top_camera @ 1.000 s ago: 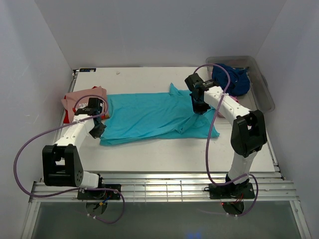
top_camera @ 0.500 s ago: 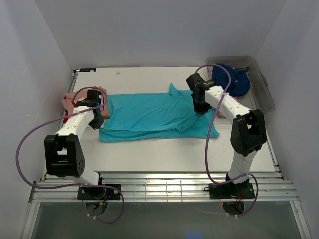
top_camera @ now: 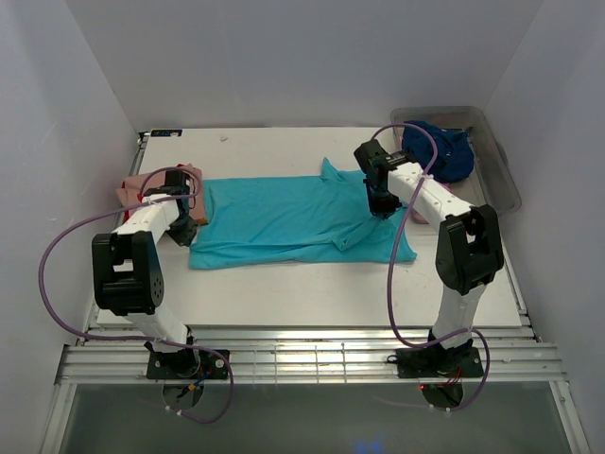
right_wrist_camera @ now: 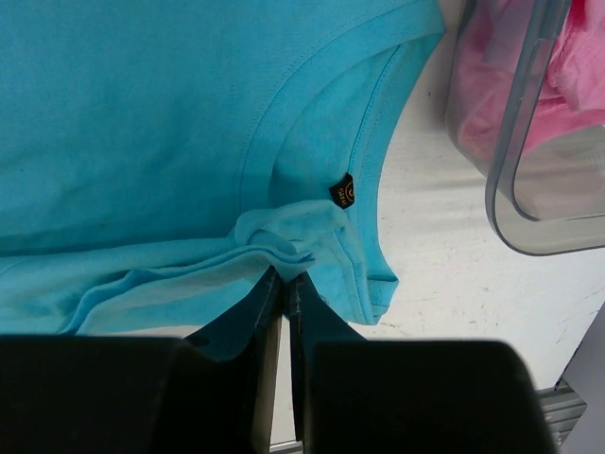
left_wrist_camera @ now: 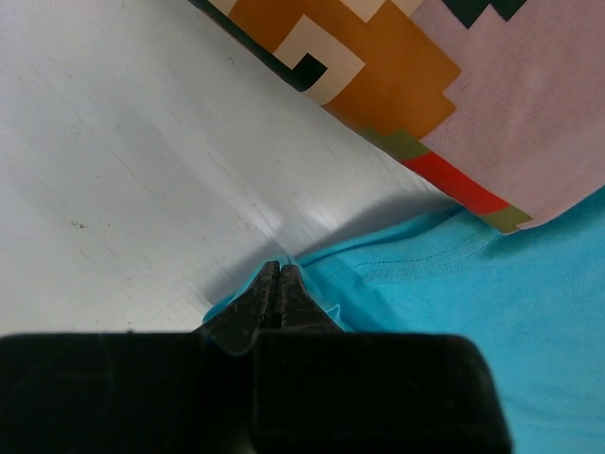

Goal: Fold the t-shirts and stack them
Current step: Fold the flattened tshirt in 1/3 of the way

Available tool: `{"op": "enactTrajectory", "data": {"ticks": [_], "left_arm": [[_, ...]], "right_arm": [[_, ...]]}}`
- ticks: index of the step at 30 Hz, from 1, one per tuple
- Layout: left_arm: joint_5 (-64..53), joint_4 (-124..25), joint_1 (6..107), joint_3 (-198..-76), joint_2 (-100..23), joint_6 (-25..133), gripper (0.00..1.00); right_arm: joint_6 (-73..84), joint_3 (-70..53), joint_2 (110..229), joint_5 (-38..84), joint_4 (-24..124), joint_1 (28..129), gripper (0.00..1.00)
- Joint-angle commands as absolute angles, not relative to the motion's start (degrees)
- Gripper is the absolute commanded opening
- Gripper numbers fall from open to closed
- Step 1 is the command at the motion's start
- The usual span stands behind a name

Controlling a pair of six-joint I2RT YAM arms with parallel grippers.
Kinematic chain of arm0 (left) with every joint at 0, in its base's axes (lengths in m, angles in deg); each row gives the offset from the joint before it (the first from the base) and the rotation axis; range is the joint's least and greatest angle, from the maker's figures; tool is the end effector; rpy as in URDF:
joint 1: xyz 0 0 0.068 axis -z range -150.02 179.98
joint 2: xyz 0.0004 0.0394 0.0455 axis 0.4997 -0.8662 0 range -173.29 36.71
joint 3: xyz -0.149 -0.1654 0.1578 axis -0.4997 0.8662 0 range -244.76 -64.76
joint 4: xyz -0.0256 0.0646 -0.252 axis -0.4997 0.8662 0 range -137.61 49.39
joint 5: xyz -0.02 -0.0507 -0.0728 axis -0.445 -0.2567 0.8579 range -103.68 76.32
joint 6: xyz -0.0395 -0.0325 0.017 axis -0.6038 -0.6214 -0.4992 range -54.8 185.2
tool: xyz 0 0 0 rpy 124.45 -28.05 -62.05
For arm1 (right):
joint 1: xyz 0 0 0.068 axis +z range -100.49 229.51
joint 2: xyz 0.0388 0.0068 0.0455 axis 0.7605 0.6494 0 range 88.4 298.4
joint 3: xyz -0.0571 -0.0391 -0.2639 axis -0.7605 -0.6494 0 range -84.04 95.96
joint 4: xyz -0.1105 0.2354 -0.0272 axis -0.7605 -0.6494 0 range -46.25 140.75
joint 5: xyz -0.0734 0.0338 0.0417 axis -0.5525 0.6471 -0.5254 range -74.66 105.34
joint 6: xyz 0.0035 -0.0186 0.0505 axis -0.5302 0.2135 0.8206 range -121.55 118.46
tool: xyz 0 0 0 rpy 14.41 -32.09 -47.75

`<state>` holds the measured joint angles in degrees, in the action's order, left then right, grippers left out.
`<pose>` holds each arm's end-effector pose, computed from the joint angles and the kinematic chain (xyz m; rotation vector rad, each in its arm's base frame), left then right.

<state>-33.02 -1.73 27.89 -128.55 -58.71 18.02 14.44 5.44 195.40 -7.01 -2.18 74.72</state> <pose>0.3076 0.0230 0.1940 -1.2123 2.5190 0.3224 0.3538 0.1517 0.2486 -0.1243 2.6681 -0.3318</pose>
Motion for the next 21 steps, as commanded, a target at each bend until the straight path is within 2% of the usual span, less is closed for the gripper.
{"op": "enactTrajectory", "data": {"ticks": [1, 9, 21], "left_arm": [[-32.75, -3.58, 27.78, -130.59, -58.39, 17.48, 0.0], [-31.79, -3.58, 27.43, -134.1, -60.5, 16.42, 0.0], [-30.12, -4.98, 27.43, -137.27, -61.91, 16.59, 0.0]], "right_arm": [[13.83, 5.61, 196.51, -7.86, -1.46, 74.56, 0.09], [13.92, 6.4, 198.88, -8.74, -0.93, 74.21, 0.09], [14.71, 14.57, 204.42, -10.94, -0.85, 71.92, 0.08]]}}
